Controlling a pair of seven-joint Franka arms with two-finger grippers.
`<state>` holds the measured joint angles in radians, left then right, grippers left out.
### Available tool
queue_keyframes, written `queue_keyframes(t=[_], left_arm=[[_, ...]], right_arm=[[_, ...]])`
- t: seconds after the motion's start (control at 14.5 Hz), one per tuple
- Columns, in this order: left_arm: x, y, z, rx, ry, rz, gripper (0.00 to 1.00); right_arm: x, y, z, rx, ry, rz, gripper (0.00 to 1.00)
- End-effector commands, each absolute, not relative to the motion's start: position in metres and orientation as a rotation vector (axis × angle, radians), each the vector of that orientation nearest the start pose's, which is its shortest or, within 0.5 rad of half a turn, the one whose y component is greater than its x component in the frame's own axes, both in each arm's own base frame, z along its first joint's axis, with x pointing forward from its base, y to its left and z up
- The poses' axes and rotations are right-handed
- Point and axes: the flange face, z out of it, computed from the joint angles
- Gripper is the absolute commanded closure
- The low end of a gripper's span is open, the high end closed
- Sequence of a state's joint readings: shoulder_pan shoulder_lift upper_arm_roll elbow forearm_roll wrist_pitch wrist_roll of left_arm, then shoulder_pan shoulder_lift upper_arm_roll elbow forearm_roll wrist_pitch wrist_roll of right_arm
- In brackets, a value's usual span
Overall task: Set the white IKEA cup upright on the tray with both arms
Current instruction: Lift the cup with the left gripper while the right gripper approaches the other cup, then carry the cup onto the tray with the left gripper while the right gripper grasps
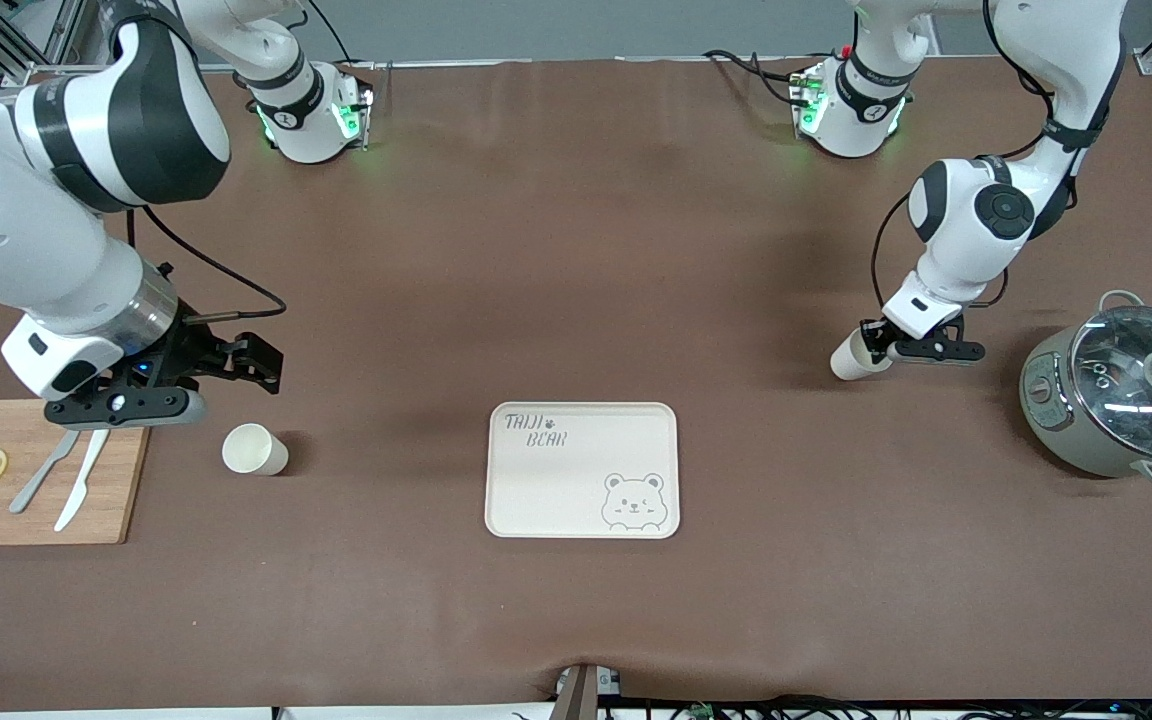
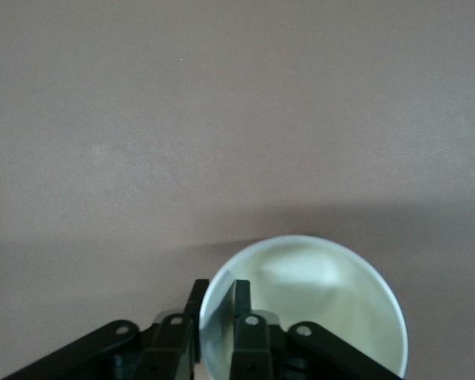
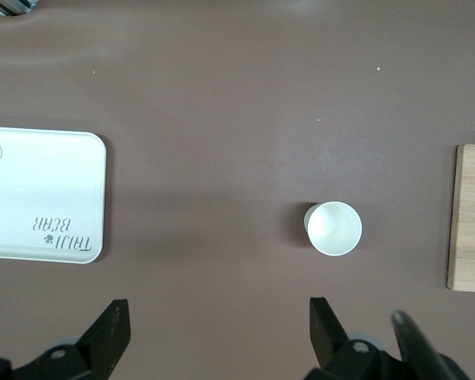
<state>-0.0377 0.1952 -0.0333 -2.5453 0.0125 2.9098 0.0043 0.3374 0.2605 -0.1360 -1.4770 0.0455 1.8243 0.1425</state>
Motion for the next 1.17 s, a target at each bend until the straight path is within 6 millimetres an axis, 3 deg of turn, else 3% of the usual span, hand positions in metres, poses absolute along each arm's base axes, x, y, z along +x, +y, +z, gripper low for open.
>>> queue_keyframes(t=[0.0,0.14,0.34,0.76,1.1], left_arm=[[0.480,-0.040,0.217,-3.134,0.125,-0.302,1.00],[0.492,-0.050,0.228,-3.139,0.074,-0.345,1.00],[0.513,-0.083,0.235,-3.157,0.020,-0.351,1.00],[0.556,-0.213,0.268,-3.181,-0.204,-0.194,1.00],[0.590,-0.293,0.299,-3.170,-0.370,-0.144,1.00]], right_arm=[[0.633,0.152,0.538,-3.123,-0.069,-0.139,0.00],[0.633,0.152,0.537,-3.118,-0.004,-0.124,0.00],[0.632,0.156,0.532,-3.117,-0.009,-0.097,0.00],[0.630,0.157,0.525,-3.125,-0.014,-0.048,0.00],[0.634,0.168,0.527,-3.121,-0.043,-0.123,0.00]])
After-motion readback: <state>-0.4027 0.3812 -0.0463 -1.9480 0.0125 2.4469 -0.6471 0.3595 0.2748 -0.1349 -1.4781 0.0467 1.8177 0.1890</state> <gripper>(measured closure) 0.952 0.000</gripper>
